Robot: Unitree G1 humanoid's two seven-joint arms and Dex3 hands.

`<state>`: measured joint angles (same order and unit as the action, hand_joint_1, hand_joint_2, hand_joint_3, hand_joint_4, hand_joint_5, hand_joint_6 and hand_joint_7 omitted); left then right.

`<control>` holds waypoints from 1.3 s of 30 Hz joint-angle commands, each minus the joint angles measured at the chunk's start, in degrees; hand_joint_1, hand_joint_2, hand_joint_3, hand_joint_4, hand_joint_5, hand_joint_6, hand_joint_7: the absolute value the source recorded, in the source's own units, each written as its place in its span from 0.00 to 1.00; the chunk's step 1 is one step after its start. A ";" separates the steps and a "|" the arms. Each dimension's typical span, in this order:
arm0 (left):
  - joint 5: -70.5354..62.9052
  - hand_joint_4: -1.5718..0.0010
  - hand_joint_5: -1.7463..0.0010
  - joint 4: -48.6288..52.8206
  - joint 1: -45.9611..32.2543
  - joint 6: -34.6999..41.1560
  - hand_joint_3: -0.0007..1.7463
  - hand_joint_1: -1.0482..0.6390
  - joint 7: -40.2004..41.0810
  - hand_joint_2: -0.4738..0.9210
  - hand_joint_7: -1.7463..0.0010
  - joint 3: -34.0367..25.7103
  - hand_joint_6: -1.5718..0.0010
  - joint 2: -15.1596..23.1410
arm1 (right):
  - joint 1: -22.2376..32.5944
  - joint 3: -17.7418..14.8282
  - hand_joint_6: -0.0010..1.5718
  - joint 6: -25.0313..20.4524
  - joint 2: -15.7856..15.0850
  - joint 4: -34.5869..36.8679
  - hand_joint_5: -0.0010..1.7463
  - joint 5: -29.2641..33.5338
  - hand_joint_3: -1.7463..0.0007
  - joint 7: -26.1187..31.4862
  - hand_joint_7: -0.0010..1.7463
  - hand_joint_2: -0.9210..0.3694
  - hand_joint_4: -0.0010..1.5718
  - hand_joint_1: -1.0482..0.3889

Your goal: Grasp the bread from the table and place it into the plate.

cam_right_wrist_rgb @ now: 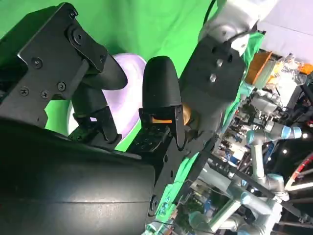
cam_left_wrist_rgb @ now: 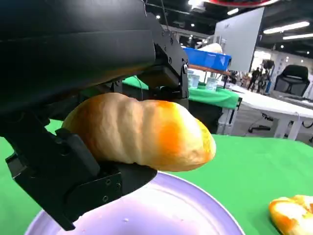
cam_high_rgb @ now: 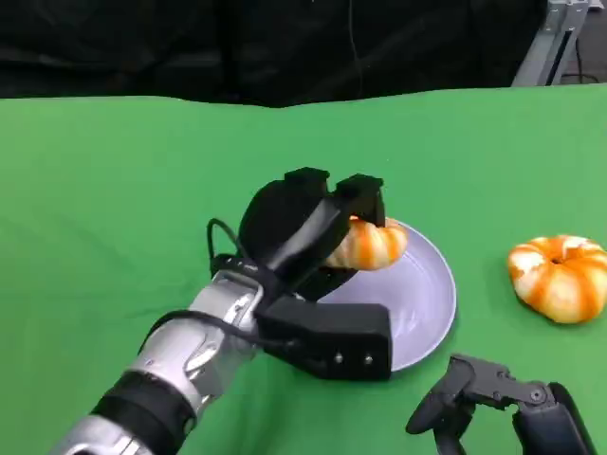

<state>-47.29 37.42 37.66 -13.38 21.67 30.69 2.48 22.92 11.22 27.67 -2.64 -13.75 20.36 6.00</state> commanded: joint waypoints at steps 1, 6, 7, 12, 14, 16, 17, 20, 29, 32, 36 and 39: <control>2.07 0.59 0.26 -0.05 2.93 4.01 0.27 0.48 -12.67 0.86 0.63 1.17 0.55 -0.22 | 0.43 -0.18 0.57 -0.20 -0.25 -0.97 0.87 0.02 0.15 0.29 0.71 0.56 0.55 0.79; 1.24 0.91 0.73 -3.27 2.84 8.64 0.13 0.30 -23.18 1.00 0.99 2.90 0.81 0.98 | 0.16 -0.06 0.57 -0.02 -0.27 -0.82 0.87 -0.23 0.15 0.29 0.71 0.56 0.55 0.78; 1.05 0.95 0.76 -4.24 2.65 9.96 0.15 0.25 -25.12 1.00 0.99 3.19 0.85 1.25 | 0.15 -0.07 0.57 -0.01 -0.30 -0.86 0.87 -0.22 0.16 0.29 0.71 0.56 0.55 0.78; 3.04 1.00 0.97 -9.37 1.44 14.83 0.22 0.12 -34.84 1.00 1.00 2.93 0.99 2.59 | 0.26 -0.22 0.57 -0.13 -0.38 -1.01 0.88 0.22 0.16 0.49 0.71 0.55 0.55 0.77; 3.14 1.00 0.99 -11.17 1.14 15.60 0.24 0.09 -37.13 1.00 1.00 3.20 1.00 3.47 | 0.32 -0.20 0.56 -0.25 -0.39 -1.12 0.88 0.09 0.16 0.37 0.71 0.55 0.54 0.77; 3.48 1.00 1.00 -13.03 0.71 16.03 0.24 0.08 -38.95 1.00 1.00 3.08 1.00 4.33 | 0.33 -0.26 0.56 -0.24 -0.42 -1.18 0.88 -0.07 0.16 0.29 0.71 0.55 0.54 0.77; 3.72 1.00 1.00 -14.02 0.46 16.18 0.24 0.07 -39.80 1.00 1.00 2.94 1.00 4.78 | 0.32 -0.30 0.56 -0.18 -0.45 -1.19 0.88 -0.15 0.16 0.27 0.71 0.55 0.54 0.78; 4.02 1.00 1.00 -17.16 -0.35 16.43 0.25 0.05 -41.96 1.00 1.00 2.54 0.99 6.44 | 0.31 -0.35 0.56 -0.32 -0.49 -1.24 0.87 -0.29 0.15 0.14 0.71 0.55 0.54 0.78; 13.00 0.93 0.96 -37.47 -11.69 13.01 0.25 0.18 -43.49 1.00 0.98 -7.36 0.94 14.70 | -0.15 -0.30 0.56 -0.50 -0.26 -0.81 0.87 -0.45 0.15 0.31 0.72 0.55 0.54 0.78; 18.07 0.87 0.91 -41.47 -16.35 11.62 0.22 0.25 -42.92 1.00 0.97 -11.47 0.91 16.03 | -0.22 -0.08 0.56 -0.87 -0.06 -0.91 0.87 -0.10 0.16 0.45 0.72 0.55 0.54 0.77; 24.57 0.76 0.85 -46.14 -23.41 10.47 0.19 0.31 -41.24 1.00 0.95 -17.43 0.86 16.16 | -0.37 0.13 0.56 -0.95 0.09 -0.83 0.87 0.43 0.16 0.79 0.72 0.55 0.55 0.79; 29.10 0.70 0.80 -49.05 -27.80 10.79 0.17 0.34 -40.86 1.00 0.93 -20.64 0.80 15.11 | -0.50 0.16 0.57 -0.88 0.09 -0.65 0.86 0.52 0.16 0.91 0.72 0.56 0.55 0.79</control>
<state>-22.27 -8.80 13.62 -2.66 -20.30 13.34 17.86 22.53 11.66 26.80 -2.45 -14.44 21.08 6.46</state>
